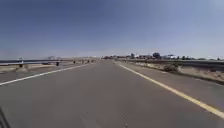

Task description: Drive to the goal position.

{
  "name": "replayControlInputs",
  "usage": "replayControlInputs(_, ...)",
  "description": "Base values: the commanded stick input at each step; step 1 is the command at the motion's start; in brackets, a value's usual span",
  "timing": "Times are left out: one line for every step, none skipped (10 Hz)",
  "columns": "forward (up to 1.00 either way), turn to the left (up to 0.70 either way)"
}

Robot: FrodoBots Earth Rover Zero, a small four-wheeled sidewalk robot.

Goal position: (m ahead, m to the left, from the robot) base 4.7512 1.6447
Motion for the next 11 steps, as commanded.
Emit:
replayControlInputs(1.00,0.00)
replayControlInputs(1.00,0.00)
replayControlInputs(1.00,0.00)
replayControlInputs(1.00,0.04)
replayControlInputs(1.00,0.09)
replayControlInputs(1.00,0.15)
replayControlInputs(1.00,0.21)
replayControlInputs(1.00,0.27)
replayControlInputs(1.00,0.18)
replayControlInputs(1.00,0.08)
replayControlInputs(1.00,0.00)
